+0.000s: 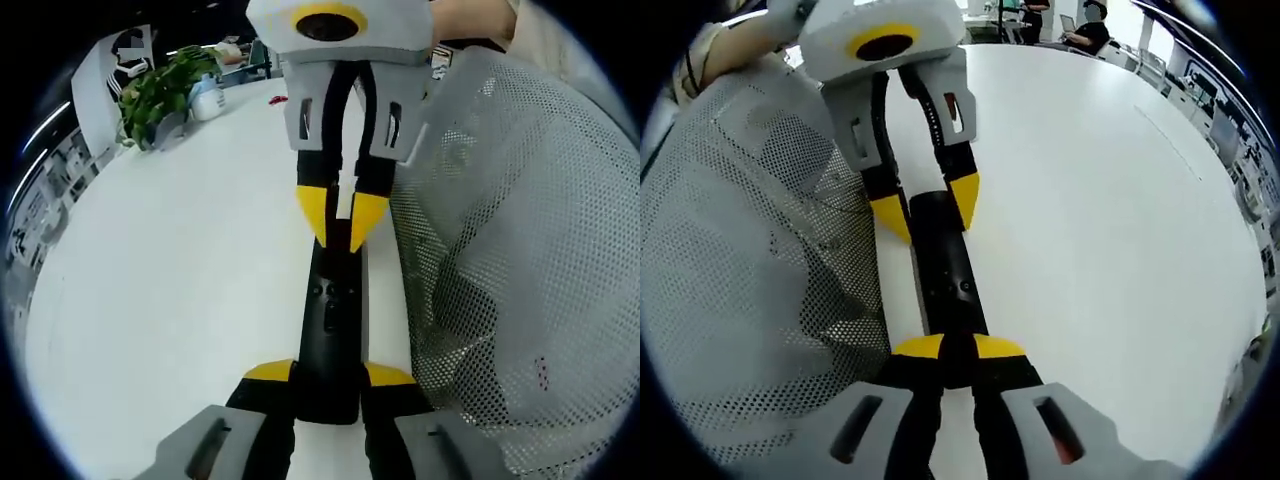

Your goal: Press the specified remote control buttons in sequence, fully releasing each button before pressing the next.

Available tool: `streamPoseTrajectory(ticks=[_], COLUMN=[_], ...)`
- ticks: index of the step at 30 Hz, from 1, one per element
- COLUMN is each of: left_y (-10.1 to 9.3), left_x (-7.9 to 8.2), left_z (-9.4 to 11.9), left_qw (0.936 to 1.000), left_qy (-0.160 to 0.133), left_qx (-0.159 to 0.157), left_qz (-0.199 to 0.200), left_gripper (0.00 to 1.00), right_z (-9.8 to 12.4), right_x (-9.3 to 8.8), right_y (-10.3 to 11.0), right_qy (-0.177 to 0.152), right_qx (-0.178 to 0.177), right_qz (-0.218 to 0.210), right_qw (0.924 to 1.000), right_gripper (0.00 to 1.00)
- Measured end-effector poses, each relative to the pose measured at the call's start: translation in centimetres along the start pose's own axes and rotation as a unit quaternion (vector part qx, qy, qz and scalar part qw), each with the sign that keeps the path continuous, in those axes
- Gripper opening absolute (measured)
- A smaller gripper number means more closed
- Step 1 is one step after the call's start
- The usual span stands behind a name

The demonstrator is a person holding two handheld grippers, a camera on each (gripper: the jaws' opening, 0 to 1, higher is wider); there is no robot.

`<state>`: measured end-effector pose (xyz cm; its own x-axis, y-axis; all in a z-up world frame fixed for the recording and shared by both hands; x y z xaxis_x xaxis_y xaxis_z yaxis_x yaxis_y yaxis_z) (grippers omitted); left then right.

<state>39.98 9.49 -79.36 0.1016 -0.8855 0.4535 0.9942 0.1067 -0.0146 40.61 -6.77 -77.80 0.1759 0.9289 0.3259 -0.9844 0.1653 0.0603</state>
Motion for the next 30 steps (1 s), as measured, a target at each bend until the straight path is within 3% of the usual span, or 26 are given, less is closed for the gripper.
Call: streamPoseTrajectory(ticks=[3, 12, 25, 30], left_y=[-0.01, -0.01, 0.01, 0.03], left_x=[0.01, 0.04, 0.02, 0.02], left_z=[0.0, 0.01, 0.01, 0.01], left_qw=[1.0, 1.0, 1.0, 1.0], left_qy=[0.001, 0.001, 0.001, 0.0], left_qx=[0.0, -0.001, 0.0, 0.0], left_qz=[-0.001, -0.002, -0.002, -0.001], left_gripper=[0.25, 0.25, 0.25, 0.25], right_z=[-0.03, -0.11, -0.08, -0.13], right_x=[0.18, 0.72, 0.09, 0.19], right_y=[0.17, 0.09, -0.13, 0.05], right_qy=[0.008, 0.027, -0.006, -0.006], right_qx=[-0.006, -0.005, -0.005, -0.003], right_qz=[0.025, 0.032, -0.013, -0.005], right_qw=[0.9996, 0.9991, 0.9999, 1.0], right_gripper=[0.07, 0.04, 0.02, 0.04])
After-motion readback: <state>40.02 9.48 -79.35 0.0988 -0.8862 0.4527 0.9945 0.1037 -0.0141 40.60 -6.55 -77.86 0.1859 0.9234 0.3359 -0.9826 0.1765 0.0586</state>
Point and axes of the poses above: the point that each gripper's makers call its tool centre point, and the gripper's own axes: z roughly backward along the fingers, y roughly to its left, x roughly out of its top, the point moved 10 cm from there along z, roughly backward along the fingers, and after that the axes turned 6 degrees about y, right-handed, at the moved point
